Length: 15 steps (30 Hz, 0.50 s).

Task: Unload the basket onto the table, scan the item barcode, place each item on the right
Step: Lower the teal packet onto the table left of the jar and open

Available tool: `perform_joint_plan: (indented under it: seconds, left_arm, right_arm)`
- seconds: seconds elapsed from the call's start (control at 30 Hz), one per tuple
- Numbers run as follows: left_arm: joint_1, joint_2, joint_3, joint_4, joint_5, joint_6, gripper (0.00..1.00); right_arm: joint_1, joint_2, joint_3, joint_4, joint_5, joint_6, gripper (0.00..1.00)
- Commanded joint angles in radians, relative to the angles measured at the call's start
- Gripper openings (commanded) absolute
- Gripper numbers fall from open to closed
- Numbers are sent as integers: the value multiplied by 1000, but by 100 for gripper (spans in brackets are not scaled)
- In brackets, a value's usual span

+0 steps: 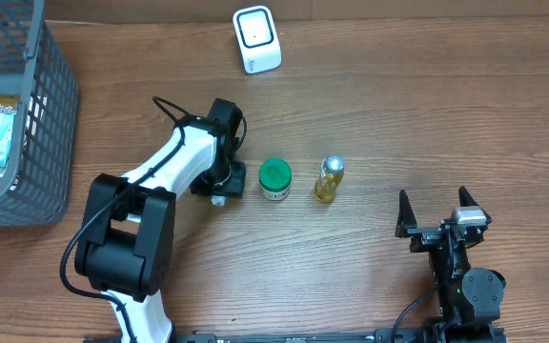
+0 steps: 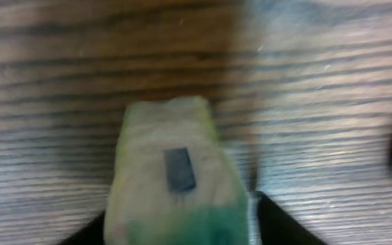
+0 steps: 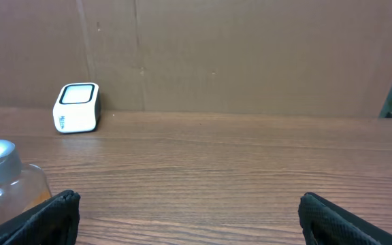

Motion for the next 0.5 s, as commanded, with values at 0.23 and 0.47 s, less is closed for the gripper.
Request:
perform_joint_plan:
  seconds: [0.23, 0.47]
  left_arm:
    - [-8, 10, -6, 25, -26, -6, 42]
    - [-8, 10, -6, 59, -26, -6, 50]
  right_arm:
    - [0, -2, -11, 5, -6, -1, 100]
    - [0, -2, -11, 5, -6, -1, 100]
